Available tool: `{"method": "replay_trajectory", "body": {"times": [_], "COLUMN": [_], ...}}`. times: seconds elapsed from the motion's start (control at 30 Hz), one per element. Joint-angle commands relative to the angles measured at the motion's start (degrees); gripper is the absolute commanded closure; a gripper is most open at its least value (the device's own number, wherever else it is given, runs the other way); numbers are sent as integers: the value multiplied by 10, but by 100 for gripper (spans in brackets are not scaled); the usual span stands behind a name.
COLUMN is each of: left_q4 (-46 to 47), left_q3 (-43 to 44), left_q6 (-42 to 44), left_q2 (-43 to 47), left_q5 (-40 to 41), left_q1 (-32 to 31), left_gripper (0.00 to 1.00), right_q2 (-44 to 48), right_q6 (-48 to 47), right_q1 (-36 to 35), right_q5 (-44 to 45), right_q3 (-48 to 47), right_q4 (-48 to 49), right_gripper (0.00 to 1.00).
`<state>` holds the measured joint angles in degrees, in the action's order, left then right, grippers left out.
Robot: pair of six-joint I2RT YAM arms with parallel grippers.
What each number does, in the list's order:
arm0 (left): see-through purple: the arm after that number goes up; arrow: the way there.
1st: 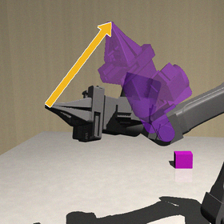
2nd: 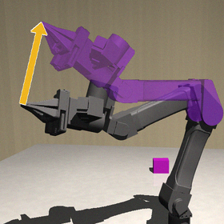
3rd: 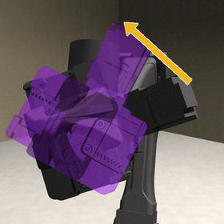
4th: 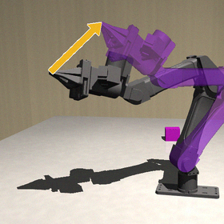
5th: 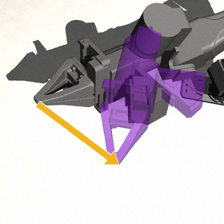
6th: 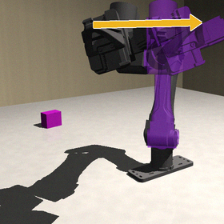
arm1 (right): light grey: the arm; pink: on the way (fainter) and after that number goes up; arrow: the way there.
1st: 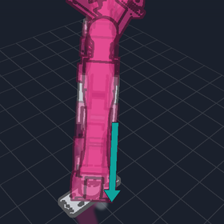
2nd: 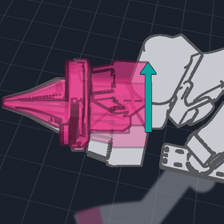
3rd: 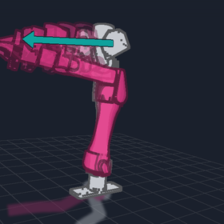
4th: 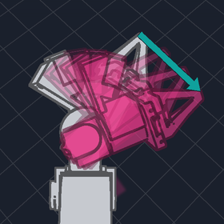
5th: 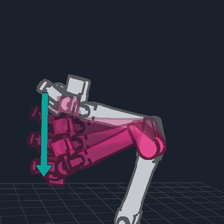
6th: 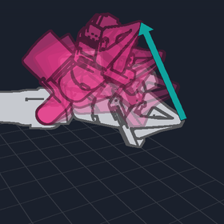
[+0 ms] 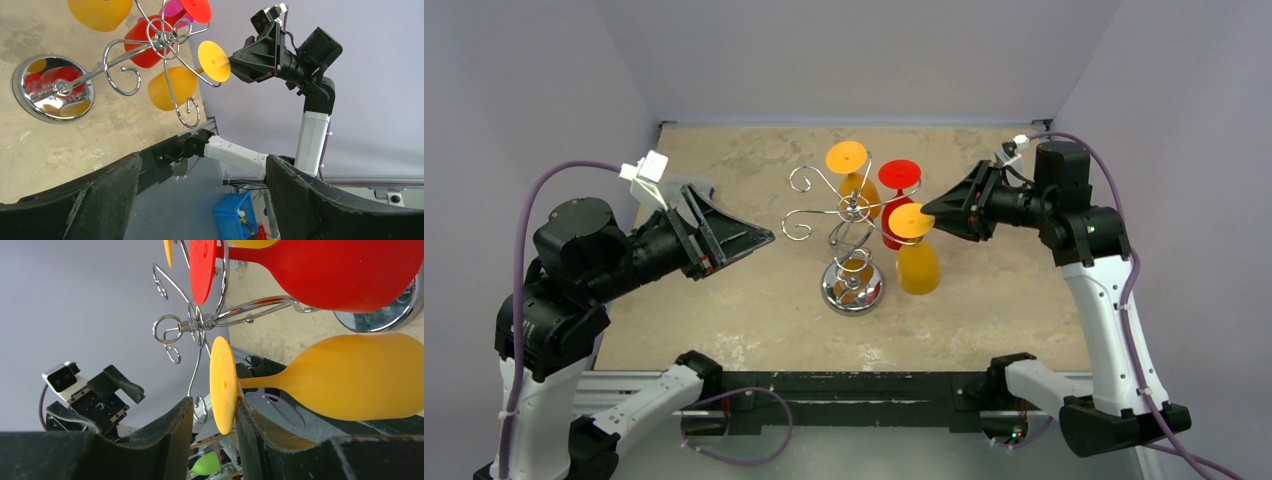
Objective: Take the wine glass off the wine glass rack
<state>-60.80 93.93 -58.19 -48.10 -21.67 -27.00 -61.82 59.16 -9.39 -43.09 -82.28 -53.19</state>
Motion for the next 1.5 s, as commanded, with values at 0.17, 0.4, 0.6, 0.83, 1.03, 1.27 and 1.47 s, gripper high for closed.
{"method": "replay_trajectory", "body": {"times": [0.17, 0.4, 0.6, 0.83, 1.03, 1.27, 1.47], "left_q4": [24, 17, 12, 0, -8, -25, -33], "left_q3": [-7, -6, -3, -3, -6, 11, 11], "left_q6": [-5, -2, -1, 1, 3, 10, 12], "left_q2": [9, 13, 16, 24, 30, 14, 14], "left_q5": [3, 5, 5, 9, 13, 4, 10], "left_q1": [3, 3, 3, 3, 3, 3, 3], "left_gripper": [9, 9, 9, 9, 9, 9, 9], "right_q2": [8, 16, 20, 23, 27, 43, 41], "right_q6": [-13, -16, -13, -10, -8, 2, -8], "right_q1": [-3, -4, -3, -3, -3, -3, -3], "right_q5": [-13, -6, 0, 7, 8, 9, -3], "right_q3": [12, 24, 25, 26, 29, 43, 29], "right_q4": [9, 7, 8, 9, 7, 11, 2], "right_gripper": [68, 75, 82, 94, 100, 100, 100]}}
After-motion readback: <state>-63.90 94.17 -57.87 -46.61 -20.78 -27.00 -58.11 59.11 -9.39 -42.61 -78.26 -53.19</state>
